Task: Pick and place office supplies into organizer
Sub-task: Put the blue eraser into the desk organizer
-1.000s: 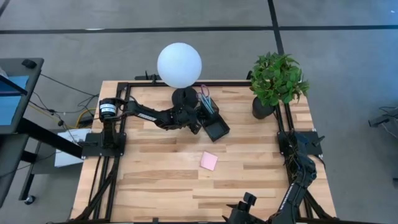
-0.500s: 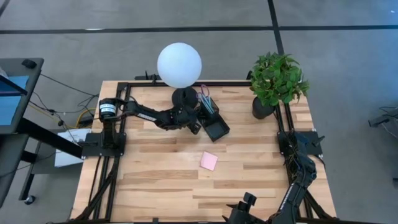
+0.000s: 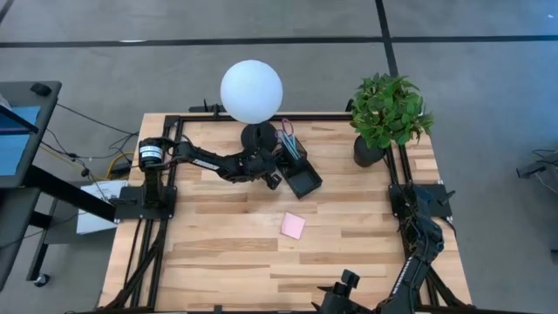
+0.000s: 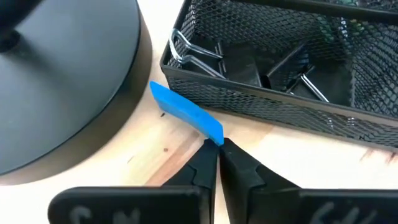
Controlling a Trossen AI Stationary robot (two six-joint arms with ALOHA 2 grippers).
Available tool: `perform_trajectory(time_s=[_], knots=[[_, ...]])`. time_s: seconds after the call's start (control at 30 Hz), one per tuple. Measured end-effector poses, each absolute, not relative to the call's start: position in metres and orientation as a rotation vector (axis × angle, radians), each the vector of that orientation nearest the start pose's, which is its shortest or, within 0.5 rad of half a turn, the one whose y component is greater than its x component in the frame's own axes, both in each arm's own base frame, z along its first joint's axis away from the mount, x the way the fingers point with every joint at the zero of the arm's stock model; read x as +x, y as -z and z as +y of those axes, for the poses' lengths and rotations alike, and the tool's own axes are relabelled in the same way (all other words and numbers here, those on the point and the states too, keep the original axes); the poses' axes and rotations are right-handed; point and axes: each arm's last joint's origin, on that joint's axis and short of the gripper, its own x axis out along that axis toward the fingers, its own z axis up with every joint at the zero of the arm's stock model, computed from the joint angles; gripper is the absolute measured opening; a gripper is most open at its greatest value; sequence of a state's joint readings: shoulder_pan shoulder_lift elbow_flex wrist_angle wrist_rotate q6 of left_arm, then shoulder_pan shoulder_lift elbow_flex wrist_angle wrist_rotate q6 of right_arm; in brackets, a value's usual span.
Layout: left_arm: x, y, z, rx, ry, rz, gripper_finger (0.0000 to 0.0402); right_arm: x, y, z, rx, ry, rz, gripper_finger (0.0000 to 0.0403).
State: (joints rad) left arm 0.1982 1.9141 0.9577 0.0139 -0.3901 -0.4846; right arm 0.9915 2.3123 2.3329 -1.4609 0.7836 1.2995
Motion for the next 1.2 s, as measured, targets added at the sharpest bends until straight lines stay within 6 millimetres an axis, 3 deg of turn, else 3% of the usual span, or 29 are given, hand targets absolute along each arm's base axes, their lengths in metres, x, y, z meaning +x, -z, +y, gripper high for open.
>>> perform_trajectory(time_s=[0.57,1.03,1.2], knots=[[0.347,-0.110,0.071,-0.339,-0.797,0.774,0.0008,0.265,-0.276,0.368,0.091,0.392,0.782,0.0189],[0.343,-0.110,0.073,-0.339,-0.841,0.795,0.0129,0.265,-0.276,0.368,0.093,0.391,0.782,0.0189],[0.347,-0.111,0.078,-0.373,-0.839,0.738,0.0154,0.265,-0.276,0.368,0.092,0.392,0.782,0.0189]])
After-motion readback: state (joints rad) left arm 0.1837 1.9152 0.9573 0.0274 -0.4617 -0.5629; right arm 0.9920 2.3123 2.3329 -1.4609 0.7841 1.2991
